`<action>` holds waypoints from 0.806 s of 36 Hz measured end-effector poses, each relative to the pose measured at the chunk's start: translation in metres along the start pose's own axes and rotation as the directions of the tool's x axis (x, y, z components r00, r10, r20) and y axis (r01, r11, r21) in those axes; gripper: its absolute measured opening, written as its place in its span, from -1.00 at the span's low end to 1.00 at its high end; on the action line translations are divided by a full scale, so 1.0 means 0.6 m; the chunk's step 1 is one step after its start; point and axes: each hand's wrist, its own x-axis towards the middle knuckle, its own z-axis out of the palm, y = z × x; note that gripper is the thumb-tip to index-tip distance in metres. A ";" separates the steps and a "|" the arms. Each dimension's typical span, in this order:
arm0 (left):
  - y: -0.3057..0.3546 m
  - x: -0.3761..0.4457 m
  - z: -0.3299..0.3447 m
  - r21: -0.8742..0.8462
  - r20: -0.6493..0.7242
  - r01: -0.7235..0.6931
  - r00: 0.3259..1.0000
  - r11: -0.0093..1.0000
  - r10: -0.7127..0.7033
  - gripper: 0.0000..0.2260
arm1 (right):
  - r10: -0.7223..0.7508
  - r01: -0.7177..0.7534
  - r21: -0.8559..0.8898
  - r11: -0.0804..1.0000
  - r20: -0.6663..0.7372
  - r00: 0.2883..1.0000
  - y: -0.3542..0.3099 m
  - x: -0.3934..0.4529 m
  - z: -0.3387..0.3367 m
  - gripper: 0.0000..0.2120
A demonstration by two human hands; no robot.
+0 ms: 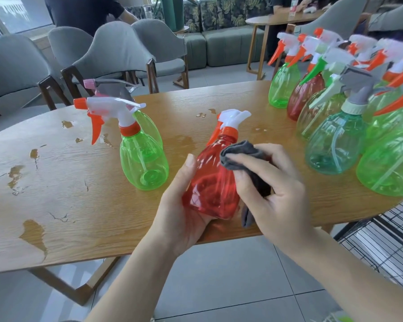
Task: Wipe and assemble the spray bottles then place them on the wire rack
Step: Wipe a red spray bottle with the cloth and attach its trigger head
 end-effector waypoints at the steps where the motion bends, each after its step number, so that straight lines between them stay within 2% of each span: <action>1: -0.001 0.000 0.000 0.032 0.004 -0.002 1.000 0.999 0.002 -0.23 | 0.007 -0.007 -0.015 1.000 0.000 1.000 0.002 0.002 -0.002 -0.80; 4: -0.005 0.001 0.001 0.084 0.012 -0.005 1.000 0.996 0.004 -0.18 | 0.070 -0.071 -0.042 0.997 -0.022 0.997 0.008 0.011 -0.007 -0.80; 7: -0.008 0.002 -0.001 0.074 0.000 -0.013 1.000 0.997 0.013 -0.17 | 0.045 -0.045 -0.026 0.999 -0.007 0.999 0.006 0.007 -0.006 -0.80; 10: -0.008 0.001 -0.002 0.026 -0.028 -0.010 1.000 1.000 0.011 -0.22 | -0.061 0.062 -0.028 0.998 0.038 0.997 -0.003 -0.005 -0.003 -0.81; 14: -0.003 -0.001 0.000 -0.058 0.043 0.093 0.995 0.994 -0.090 -0.52 | -0.261 0.270 -0.062 0.961 0.122 0.958 -0.015 -0.020 0.004 -0.83; 17: -0.001 -0.003 -0.002 -0.113 0.101 0.168 0.982 0.979 -0.156 -0.54 | -0.379 0.400 -0.113 0.910 0.166 0.910 -0.015 -0.024 0.010 -0.82; 21: 0.000 -0.003 -0.003 -0.147 0.109 0.187 0.979 0.971 -0.172 -0.54 | -0.455 0.481 -0.134 0.867 0.184 0.871 -0.005 -0.021 0.008 -0.83; 24: -0.001 0.000 0.002 -0.142 0.116 0.130 0.987 0.981 -0.113 -0.54 | -0.410 0.434 -0.148 0.889 0.167 0.897 0.005 -0.013 0.001 -0.82; 27: -0.003 0.001 0.005 -0.110 0.098 0.048 0.994 0.993 -0.037 -0.49 | -0.262 0.275 -0.146 0.950 0.097 0.960 0.012 -0.001 -0.005 -0.81; 29: -0.005 0.002 0.004 -0.066 0.070 0.027 0.997 0.997 -0.023 -0.37 | -0.139 0.146 -0.130 0.981 0.063 0.988 0.019 0.009 -0.009 -0.79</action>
